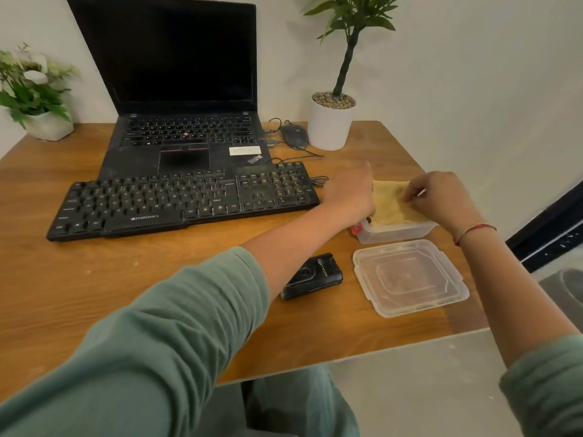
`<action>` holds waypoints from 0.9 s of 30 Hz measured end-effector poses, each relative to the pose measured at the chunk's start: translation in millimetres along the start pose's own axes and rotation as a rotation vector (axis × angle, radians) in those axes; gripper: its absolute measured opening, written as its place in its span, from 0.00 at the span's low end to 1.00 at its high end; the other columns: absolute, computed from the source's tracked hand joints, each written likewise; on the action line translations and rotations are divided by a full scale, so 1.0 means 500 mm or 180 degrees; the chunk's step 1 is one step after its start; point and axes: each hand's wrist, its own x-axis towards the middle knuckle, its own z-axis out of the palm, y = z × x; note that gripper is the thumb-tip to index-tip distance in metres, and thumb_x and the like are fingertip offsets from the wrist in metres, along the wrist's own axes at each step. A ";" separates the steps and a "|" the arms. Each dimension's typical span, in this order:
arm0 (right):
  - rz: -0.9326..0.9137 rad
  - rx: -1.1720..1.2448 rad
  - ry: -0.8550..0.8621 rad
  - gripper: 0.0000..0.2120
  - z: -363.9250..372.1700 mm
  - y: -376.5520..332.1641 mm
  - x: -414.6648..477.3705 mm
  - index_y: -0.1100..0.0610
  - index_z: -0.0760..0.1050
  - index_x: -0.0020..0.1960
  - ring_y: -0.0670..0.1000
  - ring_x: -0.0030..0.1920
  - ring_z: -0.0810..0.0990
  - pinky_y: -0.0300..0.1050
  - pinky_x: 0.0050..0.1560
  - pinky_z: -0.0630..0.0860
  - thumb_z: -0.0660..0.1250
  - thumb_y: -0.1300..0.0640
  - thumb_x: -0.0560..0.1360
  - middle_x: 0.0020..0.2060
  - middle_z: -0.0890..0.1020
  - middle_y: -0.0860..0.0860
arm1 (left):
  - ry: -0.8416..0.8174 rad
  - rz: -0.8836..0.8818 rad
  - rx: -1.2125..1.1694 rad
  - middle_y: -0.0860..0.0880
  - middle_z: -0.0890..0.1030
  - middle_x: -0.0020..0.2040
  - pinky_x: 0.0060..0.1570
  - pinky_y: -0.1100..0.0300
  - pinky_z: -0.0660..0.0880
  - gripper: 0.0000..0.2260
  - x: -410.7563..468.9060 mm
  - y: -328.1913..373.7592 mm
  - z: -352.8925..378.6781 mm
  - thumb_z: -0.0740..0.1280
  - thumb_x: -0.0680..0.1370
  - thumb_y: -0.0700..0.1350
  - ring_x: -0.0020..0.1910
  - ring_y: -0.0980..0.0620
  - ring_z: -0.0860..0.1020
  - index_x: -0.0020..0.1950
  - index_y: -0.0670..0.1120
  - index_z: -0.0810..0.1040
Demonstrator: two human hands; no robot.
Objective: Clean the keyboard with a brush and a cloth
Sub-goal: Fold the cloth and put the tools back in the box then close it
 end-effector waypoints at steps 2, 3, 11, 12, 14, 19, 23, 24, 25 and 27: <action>-0.0087 -0.0253 -0.0161 0.10 0.001 -0.007 0.004 0.56 0.82 0.38 0.55 0.44 0.78 0.42 0.46 0.70 0.66 0.67 0.72 0.42 0.82 0.53 | 0.0005 0.0009 0.0283 0.51 0.74 0.40 0.30 0.56 0.66 0.26 0.002 0.008 -0.003 0.77 0.70 0.44 0.40 0.49 0.75 0.60 0.44 0.65; -0.0148 -0.0375 -0.0244 0.09 0.002 -0.011 0.007 0.56 0.83 0.39 0.56 0.45 0.78 0.42 0.47 0.70 0.67 0.67 0.72 0.43 0.82 0.53 | 0.0053 0.0044 0.0463 0.50 0.75 0.39 0.28 0.57 0.66 0.29 0.003 0.012 -0.005 0.77 0.70 0.43 0.38 0.49 0.76 0.63 0.44 0.64; -0.0259 -0.0849 -0.0773 0.08 0.021 -0.027 0.027 0.53 0.84 0.41 0.55 0.44 0.78 0.43 0.47 0.74 0.68 0.64 0.72 0.46 0.83 0.54 | -0.0242 0.0310 0.1315 0.52 0.69 0.36 0.34 0.58 0.68 0.06 0.014 0.023 -0.010 0.70 0.76 0.43 0.41 0.51 0.74 0.49 0.47 0.74; -0.0260 -0.0897 -0.0811 0.09 0.020 -0.029 0.029 0.53 0.83 0.42 0.56 0.45 0.79 0.44 0.49 0.75 0.67 0.64 0.73 0.47 0.83 0.54 | -0.0342 0.0290 0.1360 0.53 0.69 0.35 0.32 0.59 0.67 0.08 0.014 0.022 -0.011 0.71 0.75 0.48 0.39 0.51 0.73 0.50 0.49 0.74; -0.0266 -0.1016 -0.0930 0.10 0.015 -0.035 0.029 0.52 0.84 0.45 0.55 0.47 0.78 0.46 0.53 0.76 0.66 0.64 0.73 0.49 0.82 0.54 | -0.0550 0.0292 0.1370 0.53 0.69 0.35 0.35 0.58 0.70 0.14 0.020 0.022 -0.014 0.72 0.74 0.55 0.42 0.51 0.73 0.50 0.50 0.71; -0.0329 -0.1181 -0.0424 0.12 -0.010 -0.049 0.013 0.50 0.82 0.53 0.55 0.51 0.78 0.46 0.51 0.75 0.68 0.63 0.73 0.54 0.80 0.53 | -0.0457 0.0417 0.1414 0.53 0.70 0.35 0.37 0.58 0.70 0.18 0.035 0.029 -0.019 0.74 0.71 0.59 0.43 0.51 0.74 0.48 0.50 0.72; -0.0167 -0.0682 -0.1087 0.22 0.009 -0.052 0.021 0.49 0.79 0.60 0.51 0.50 0.78 0.42 0.53 0.75 0.75 0.60 0.67 0.55 0.81 0.49 | -0.0453 0.0318 0.1435 0.53 0.70 0.35 0.34 0.59 0.68 0.14 0.035 0.039 -0.008 0.73 0.72 0.55 0.35 0.54 0.70 0.46 0.49 0.72; -0.0110 -0.0638 -0.1262 0.24 0.018 -0.049 0.023 0.47 0.77 0.61 0.50 0.52 0.78 0.43 0.54 0.75 0.75 0.59 0.67 0.56 0.81 0.48 | -0.0506 0.0276 0.1442 0.53 0.71 0.36 0.34 0.59 0.68 0.11 0.036 0.039 -0.004 0.71 0.74 0.52 0.34 0.54 0.69 0.47 0.49 0.73; -0.0088 -0.0609 -0.1335 0.24 0.026 -0.046 0.024 0.46 0.76 0.63 0.50 0.54 0.78 0.43 0.56 0.75 0.74 0.59 0.68 0.58 0.81 0.47 | -0.0577 0.0239 0.1460 0.53 0.71 0.36 0.35 0.59 0.69 0.09 0.037 0.038 0.000 0.70 0.74 0.50 0.34 0.54 0.68 0.48 0.49 0.74; -0.0072 -0.0551 -0.1363 0.25 0.032 -0.038 0.028 0.45 0.76 0.63 0.49 0.56 0.78 0.44 0.57 0.74 0.74 0.59 0.68 0.59 0.80 0.47 | -0.0758 0.0201 0.1477 0.53 0.73 0.38 0.38 0.58 0.71 0.10 0.041 0.031 0.003 0.71 0.73 0.50 0.34 0.54 0.69 0.49 0.48 0.73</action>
